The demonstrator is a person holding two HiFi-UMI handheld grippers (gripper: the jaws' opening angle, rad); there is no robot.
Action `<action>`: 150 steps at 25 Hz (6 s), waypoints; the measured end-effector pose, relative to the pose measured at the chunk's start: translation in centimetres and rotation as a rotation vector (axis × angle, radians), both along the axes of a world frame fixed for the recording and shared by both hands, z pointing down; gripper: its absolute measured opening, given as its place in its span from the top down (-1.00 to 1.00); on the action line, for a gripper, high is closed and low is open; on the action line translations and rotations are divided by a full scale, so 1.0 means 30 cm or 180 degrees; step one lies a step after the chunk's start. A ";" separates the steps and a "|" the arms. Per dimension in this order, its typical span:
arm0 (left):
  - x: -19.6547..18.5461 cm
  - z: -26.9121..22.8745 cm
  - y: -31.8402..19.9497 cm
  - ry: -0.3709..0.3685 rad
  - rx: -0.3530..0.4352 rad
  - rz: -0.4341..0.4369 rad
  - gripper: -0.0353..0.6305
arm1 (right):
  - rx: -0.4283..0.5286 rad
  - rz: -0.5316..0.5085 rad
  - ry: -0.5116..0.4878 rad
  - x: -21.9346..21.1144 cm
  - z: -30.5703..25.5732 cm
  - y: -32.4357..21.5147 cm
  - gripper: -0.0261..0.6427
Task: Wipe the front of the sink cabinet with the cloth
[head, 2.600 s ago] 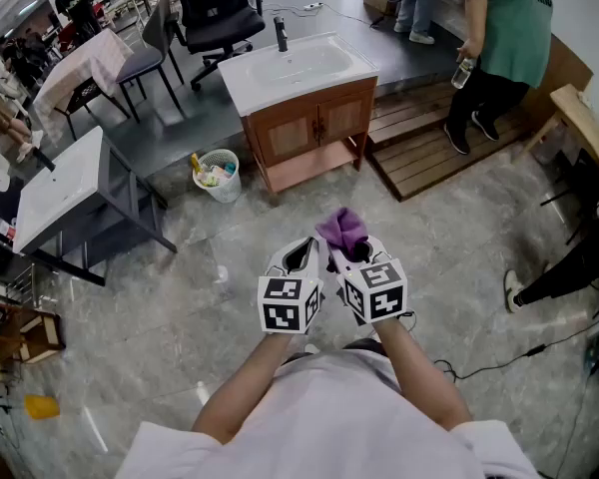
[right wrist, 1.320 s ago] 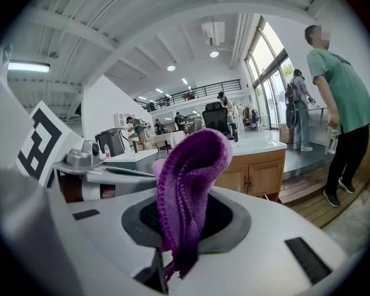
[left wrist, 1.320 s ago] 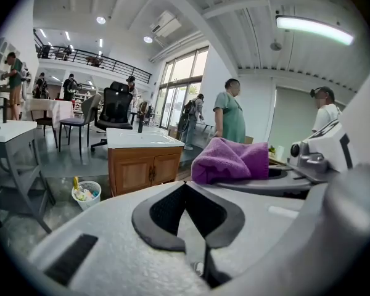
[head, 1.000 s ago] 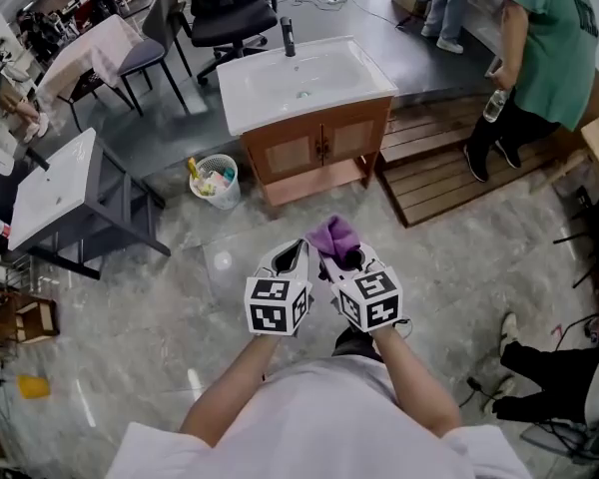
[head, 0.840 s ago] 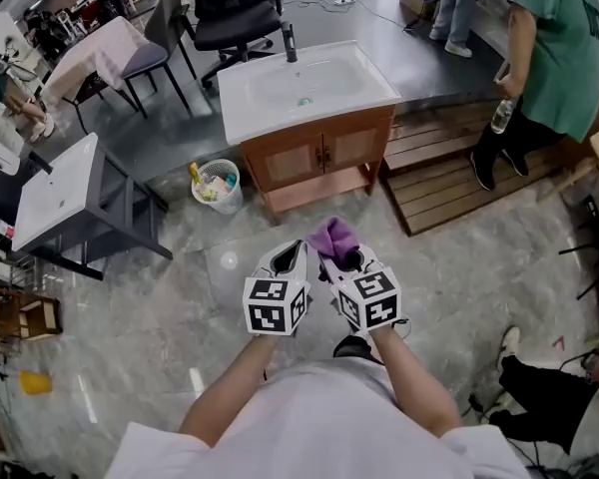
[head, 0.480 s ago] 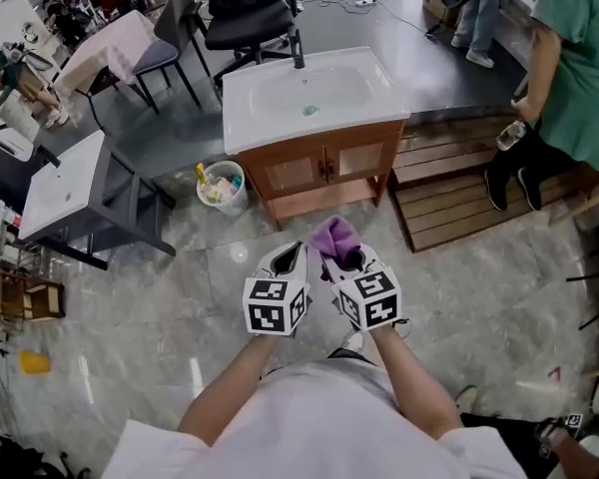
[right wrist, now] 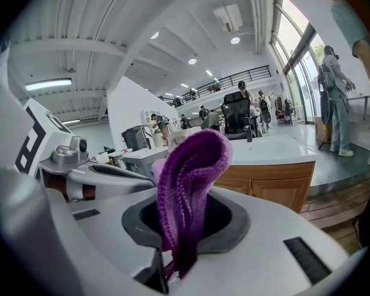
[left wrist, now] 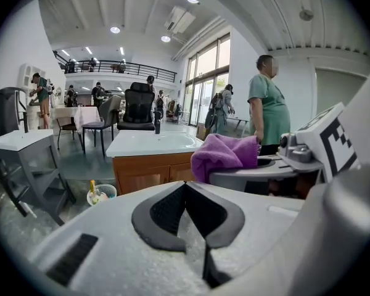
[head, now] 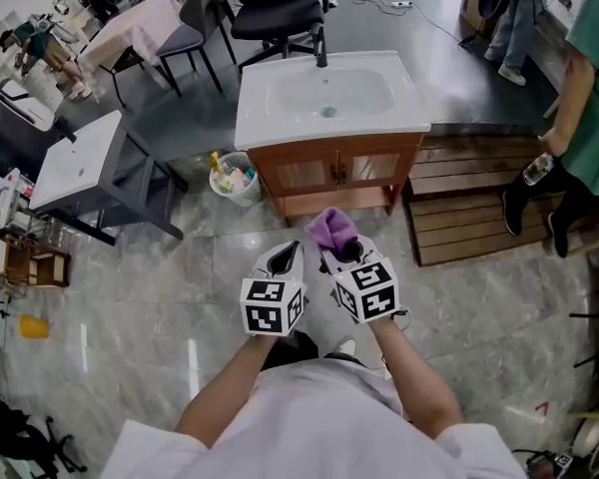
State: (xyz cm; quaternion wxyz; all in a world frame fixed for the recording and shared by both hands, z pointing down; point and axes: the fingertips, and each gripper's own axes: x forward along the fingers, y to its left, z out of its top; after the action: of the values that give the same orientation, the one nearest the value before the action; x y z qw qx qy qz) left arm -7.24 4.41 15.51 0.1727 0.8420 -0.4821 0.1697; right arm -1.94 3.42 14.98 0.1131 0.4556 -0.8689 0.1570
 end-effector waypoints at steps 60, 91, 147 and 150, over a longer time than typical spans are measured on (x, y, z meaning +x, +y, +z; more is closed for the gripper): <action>-0.529 0.883 -0.926 0.0442 0.0798 -0.1031 0.88 | 0.1199 -0.1080 0.0156 -0.670 0.849 -1.006 0.69; -0.010 0.882 -1.004 0.0499 0.1195 -0.0262 0.88 | 0.1586 -0.0343 0.0210 -0.069 0.831 -1.062 0.69; 0.259 1.011 -1.002 0.0641 0.1039 0.0310 0.88 | 0.1691 0.0616 0.0292 0.530 0.843 -0.957 0.69; 0.184 1.000 -0.993 0.0654 0.1101 0.0174 0.88 | 0.1707 0.0357 0.0146 0.356 0.851 -0.945 0.69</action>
State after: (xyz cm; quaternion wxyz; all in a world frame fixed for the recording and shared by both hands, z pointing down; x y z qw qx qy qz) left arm -1.73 -25.37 45.51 0.0692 0.8848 -0.4609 0.0022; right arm 8.75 -24.93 40.50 -0.0008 0.5201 -0.8501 -0.0831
